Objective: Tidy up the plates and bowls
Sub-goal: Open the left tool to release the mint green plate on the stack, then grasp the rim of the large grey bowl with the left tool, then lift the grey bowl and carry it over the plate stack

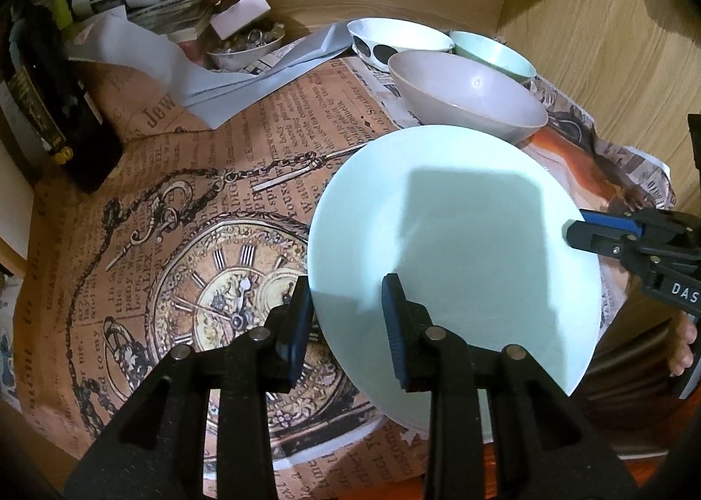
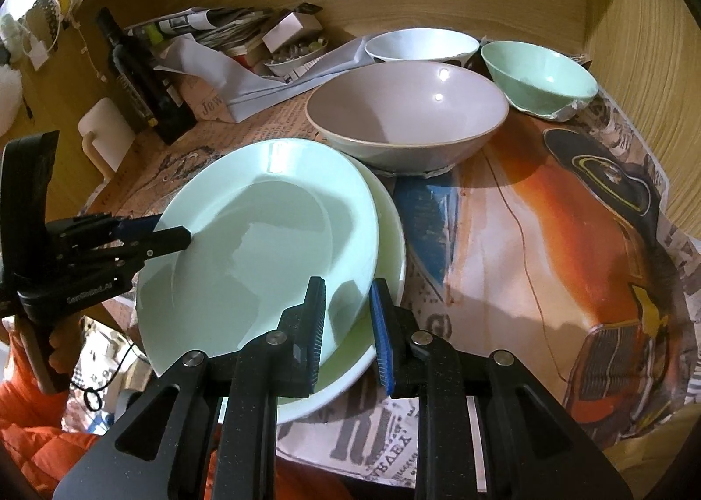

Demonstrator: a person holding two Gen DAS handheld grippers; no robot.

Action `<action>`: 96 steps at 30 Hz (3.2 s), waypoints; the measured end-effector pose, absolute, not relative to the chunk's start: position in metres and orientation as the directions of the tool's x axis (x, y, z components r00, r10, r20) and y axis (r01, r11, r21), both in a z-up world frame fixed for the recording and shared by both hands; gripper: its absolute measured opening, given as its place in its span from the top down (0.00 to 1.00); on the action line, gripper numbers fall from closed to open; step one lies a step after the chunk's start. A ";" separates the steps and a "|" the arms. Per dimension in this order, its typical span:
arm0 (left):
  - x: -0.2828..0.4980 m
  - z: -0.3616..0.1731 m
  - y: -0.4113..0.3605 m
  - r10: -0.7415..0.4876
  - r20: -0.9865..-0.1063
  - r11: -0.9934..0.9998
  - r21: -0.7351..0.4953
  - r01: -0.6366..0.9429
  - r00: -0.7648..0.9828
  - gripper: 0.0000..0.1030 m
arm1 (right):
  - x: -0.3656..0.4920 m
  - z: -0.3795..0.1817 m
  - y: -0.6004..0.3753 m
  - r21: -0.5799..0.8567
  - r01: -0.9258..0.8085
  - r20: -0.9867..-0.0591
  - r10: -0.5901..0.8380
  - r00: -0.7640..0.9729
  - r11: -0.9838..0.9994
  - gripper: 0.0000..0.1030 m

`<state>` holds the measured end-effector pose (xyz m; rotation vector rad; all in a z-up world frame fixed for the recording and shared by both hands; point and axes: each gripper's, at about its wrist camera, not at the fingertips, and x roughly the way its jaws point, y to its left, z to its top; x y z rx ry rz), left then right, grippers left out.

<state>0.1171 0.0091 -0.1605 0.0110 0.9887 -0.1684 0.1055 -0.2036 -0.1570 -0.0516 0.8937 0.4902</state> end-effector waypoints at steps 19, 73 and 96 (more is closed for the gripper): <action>0.133 -0.124 0.013 -0.109 -0.763 0.991 -0.038 0.125 0.637 0.41 | 0.117 -0.134 -0.217 0.119 -0.363 -0.663 0.346 0.664 0.924 0.44; 0.287 -0.159 -0.050 -0.301 -0.851 0.933 -0.170 0.317 0.431 0.76 | 0.227 -0.154 -0.237 0.145 -0.269 -0.691 0.292 0.661 0.952 0.72; 0.247 -0.120 -0.033 -0.275 -0.787 0.948 -0.127 0.291 0.552 0.76 | 0.190 -0.115 -0.217 0.104 -0.300 -0.612 0.299 0.732 0.948 0.72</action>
